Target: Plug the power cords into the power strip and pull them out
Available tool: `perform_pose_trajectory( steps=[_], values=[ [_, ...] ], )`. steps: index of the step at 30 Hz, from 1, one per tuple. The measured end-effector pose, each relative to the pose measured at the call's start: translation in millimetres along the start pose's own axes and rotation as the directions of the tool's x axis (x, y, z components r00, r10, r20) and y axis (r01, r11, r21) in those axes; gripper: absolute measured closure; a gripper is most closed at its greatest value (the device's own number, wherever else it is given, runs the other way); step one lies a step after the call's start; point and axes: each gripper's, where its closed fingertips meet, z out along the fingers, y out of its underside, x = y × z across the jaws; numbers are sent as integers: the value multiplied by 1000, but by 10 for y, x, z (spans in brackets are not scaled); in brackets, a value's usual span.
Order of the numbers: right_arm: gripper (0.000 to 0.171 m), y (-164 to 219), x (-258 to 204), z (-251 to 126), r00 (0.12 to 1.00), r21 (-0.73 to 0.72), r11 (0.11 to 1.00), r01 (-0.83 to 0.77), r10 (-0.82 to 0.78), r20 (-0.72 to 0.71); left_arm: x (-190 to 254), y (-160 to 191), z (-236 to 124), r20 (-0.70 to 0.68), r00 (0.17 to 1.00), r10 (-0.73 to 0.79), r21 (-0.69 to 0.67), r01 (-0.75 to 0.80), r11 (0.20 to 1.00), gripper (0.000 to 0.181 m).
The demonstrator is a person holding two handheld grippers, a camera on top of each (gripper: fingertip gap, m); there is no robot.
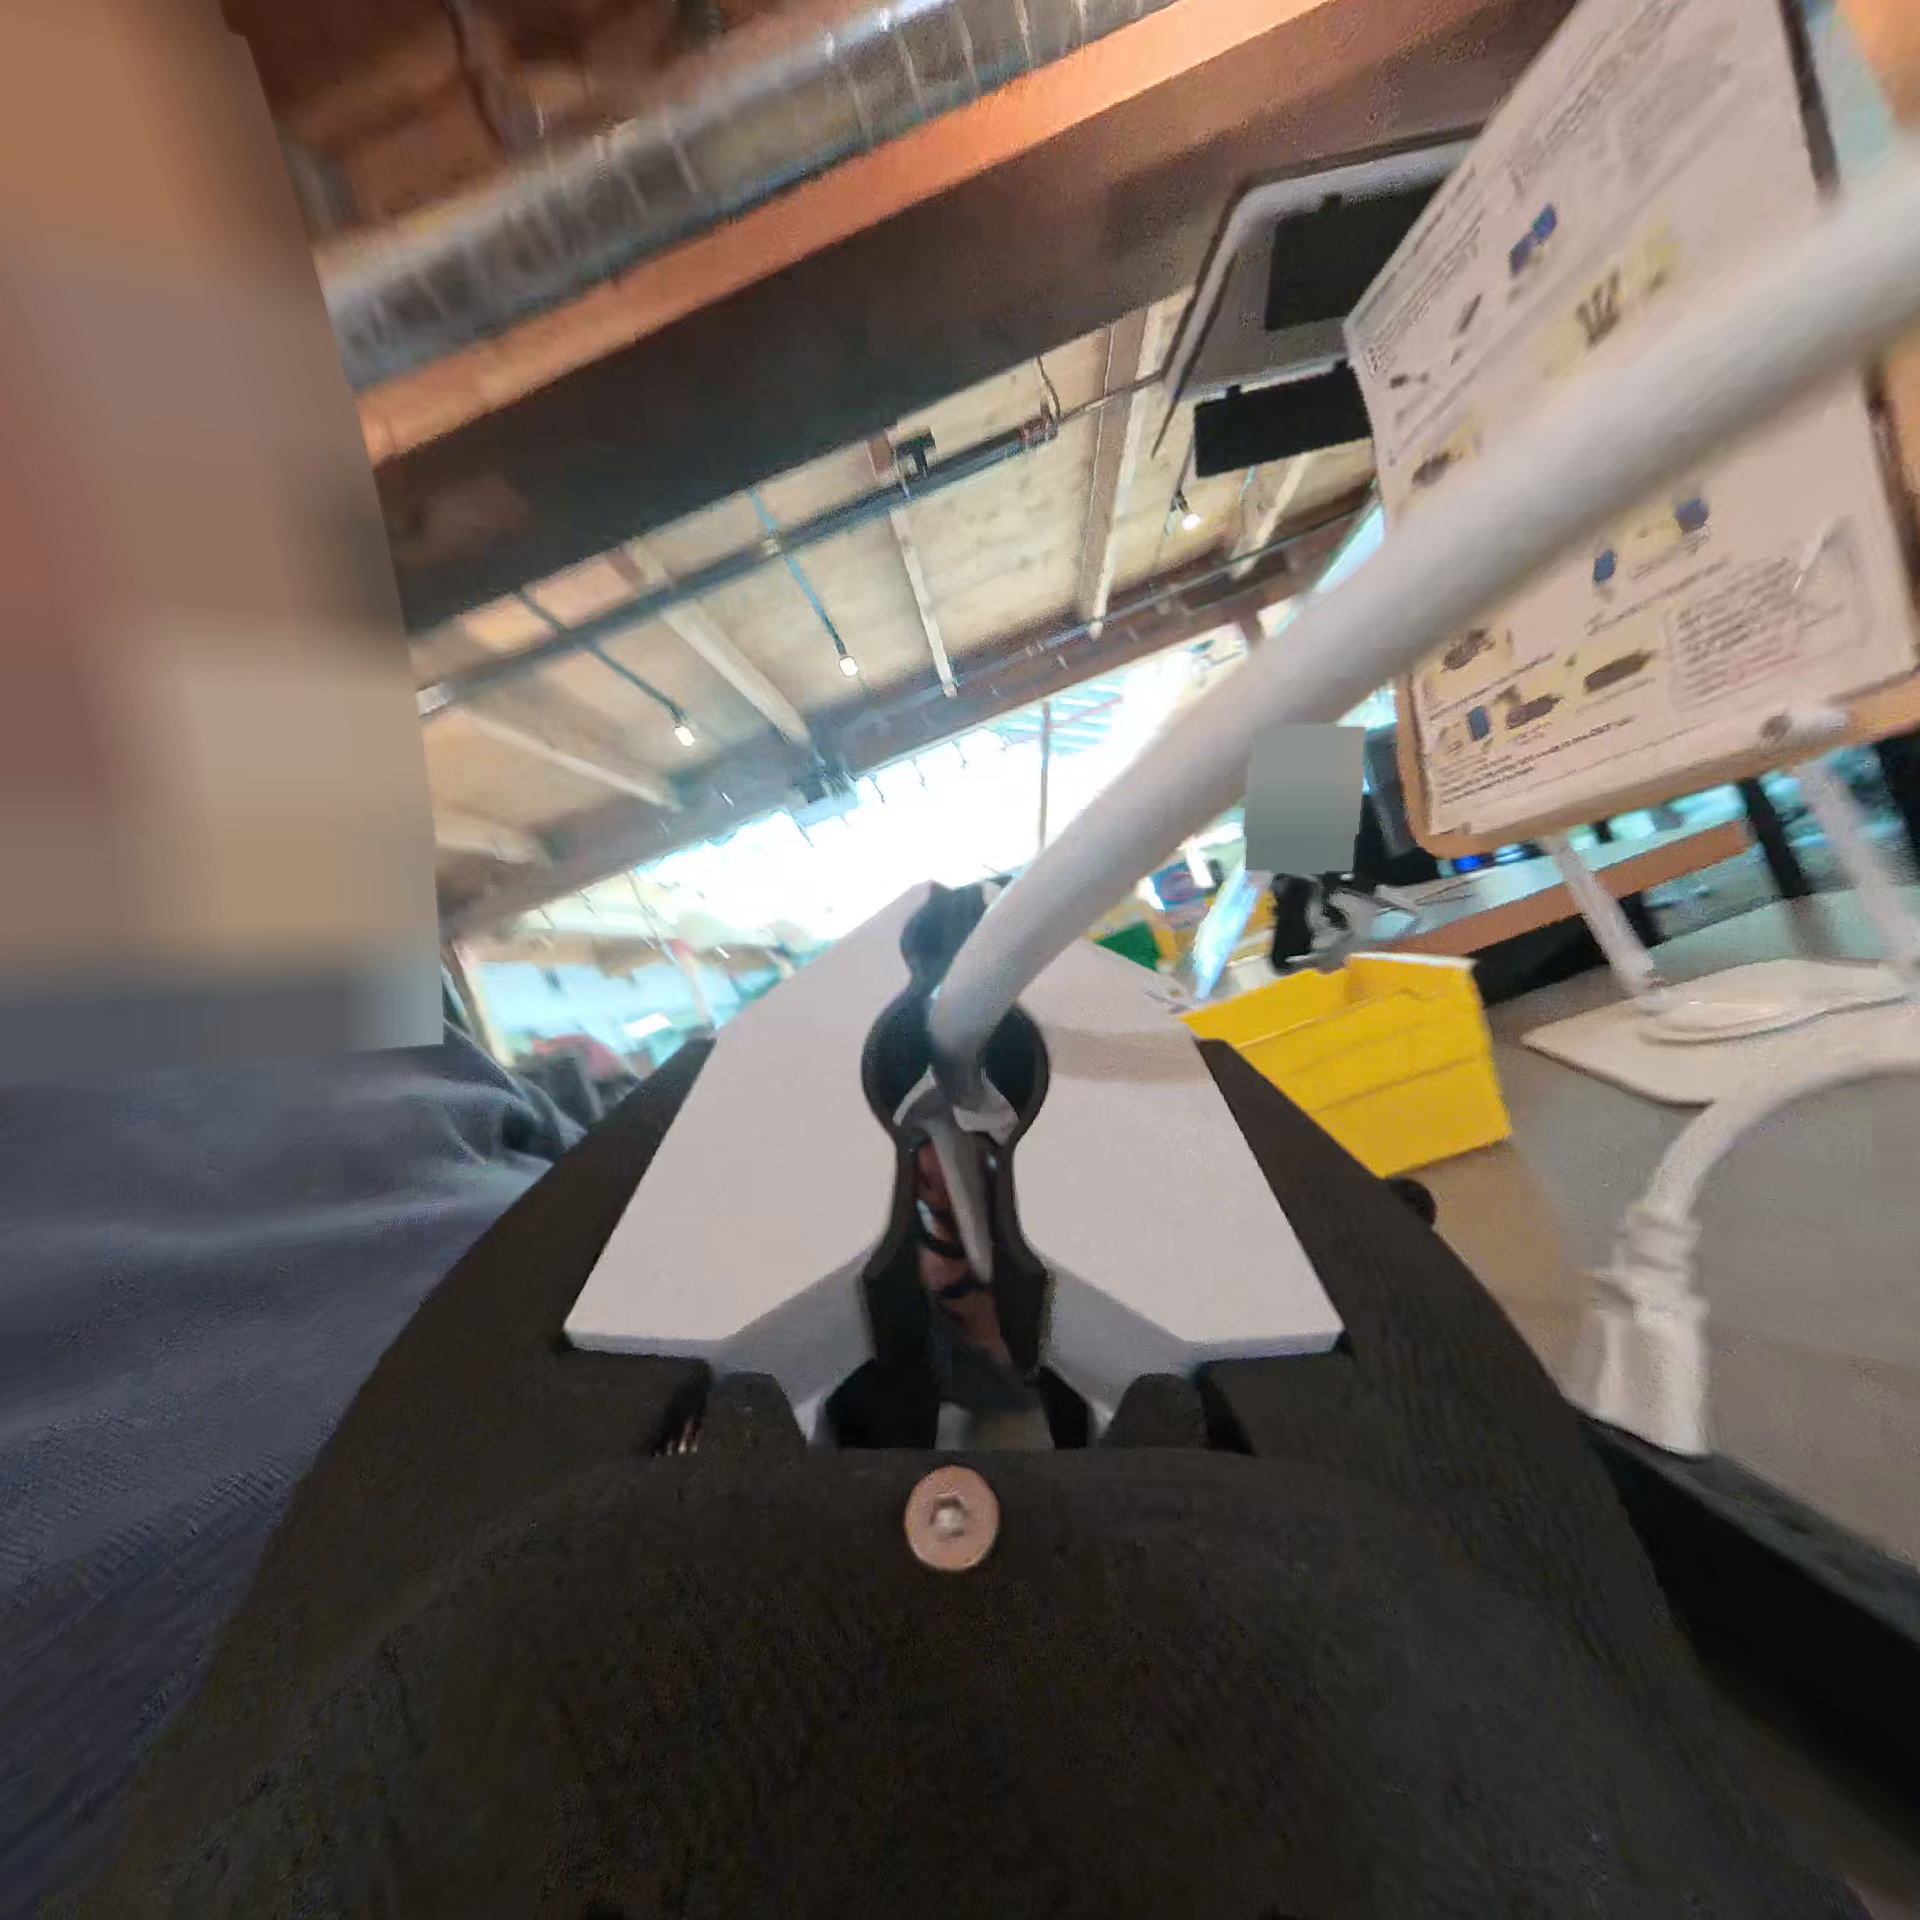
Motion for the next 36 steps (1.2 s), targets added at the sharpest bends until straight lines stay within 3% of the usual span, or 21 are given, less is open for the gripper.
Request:
perform_pose_trajectory(
  steps=[1,5,8,12,15,19,25,26,29,36],
  values=[
    [170,16,5,9,997,-49,996,72,-73,-19,-11,51,-2,-6,1000,-12,-21,12,1000,156],
    [169,249,177,-53,933,-399,867,297,-352,-71,-133,317,-23,6,997,-83,-181,83,980,155],
    [170,409,225,-122,913,-556,767,320,-406,-34,-127,451,-36,-6,1000,-27,-249,25,968,157],
    [169,465,102,-125,926,-582,742,333,-374,54,-35,409,-11,-34,996,84,-211,-90,973,160],
    [163,612,43,-159,912,-653,657,377,-385,139,41,342,-6,-78,993,84,-163,-96,982,160],
    [168,651,15,-218,882,-711,549,439,-414,225,81,361,-14,-122,992,14,-158,-33,987,160],
    [144,673,14,-247,852,-759,431,488,-423,308,94,315,-73,-185,978,-98,-125,75,989,160],
    [147,655,44,-250,847,-766,417,490,-434,306,85,308,-82,-183,978,-99,-125,77,989,160],
    [155,651,10,-207,861,-762,436,478,-403,310,85,297,-70,-181,979,-98,-119,77,990,160],
    [132,722,52,-186,870,-799,393,454,-390,303,94,256,-68,-182,980,-86,-98,69,993,161]
  ],
)
